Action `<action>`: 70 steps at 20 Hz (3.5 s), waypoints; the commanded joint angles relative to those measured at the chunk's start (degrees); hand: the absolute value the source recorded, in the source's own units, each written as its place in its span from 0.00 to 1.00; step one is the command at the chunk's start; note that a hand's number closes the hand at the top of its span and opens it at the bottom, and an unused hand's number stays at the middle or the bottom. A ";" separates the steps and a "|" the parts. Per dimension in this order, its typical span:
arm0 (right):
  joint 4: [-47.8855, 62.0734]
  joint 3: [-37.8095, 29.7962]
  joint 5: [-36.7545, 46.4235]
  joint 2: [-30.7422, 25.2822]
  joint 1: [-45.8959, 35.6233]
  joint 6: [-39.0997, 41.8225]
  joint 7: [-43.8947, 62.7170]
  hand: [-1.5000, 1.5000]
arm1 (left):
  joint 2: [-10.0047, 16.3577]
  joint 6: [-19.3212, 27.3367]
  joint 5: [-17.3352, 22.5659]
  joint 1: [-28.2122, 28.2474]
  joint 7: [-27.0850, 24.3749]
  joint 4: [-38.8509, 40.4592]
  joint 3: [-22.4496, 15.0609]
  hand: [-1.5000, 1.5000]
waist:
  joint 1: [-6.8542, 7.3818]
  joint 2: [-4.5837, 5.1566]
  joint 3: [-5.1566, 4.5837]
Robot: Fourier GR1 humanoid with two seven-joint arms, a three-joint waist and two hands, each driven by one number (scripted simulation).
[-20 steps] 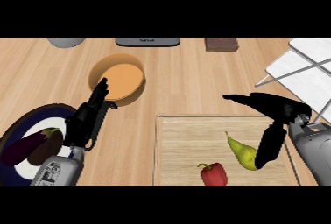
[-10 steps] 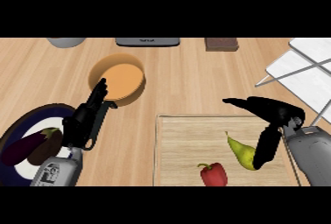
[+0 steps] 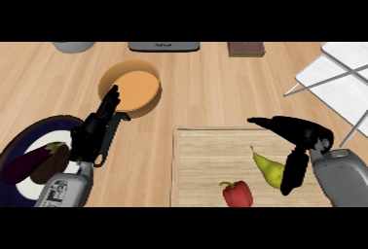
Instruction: Pick the pear from the tray and place it in the tiered shelf
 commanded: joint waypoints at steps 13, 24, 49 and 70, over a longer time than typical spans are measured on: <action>7.12 0.85 14.02 5.26 0.69 -0.96 -8.51 0.00 | -1.32 -3.30 -2.34 0.87 -1.63 -0.75 2.36 0.50 | 0.07 0.01 0.00; 4.83 -0.12 18.71 2.80 7.90 0.59 -16.59 0.00 | -4.72 -1.05 -5.62 2.93 0.52 -2.98 0.97 0.50 | -0.08 -0.03 0.00; 15.49 -16.65 45.48 21.26 -14.31 -55.49 30.01 1.00 | -5.42 -3.60 -4.66 -1.61 -1.23 0.62 1.30 0.50 | 4.18 1.03 -0.07; 30.54 -18.62 82.95 21.44 -42.72 -69.97 48.80 1.00 | -3.80 -4.26 -4.35 -2.26 0.21 1.44 2.98 0.50 | 2.08 0.34 -0.13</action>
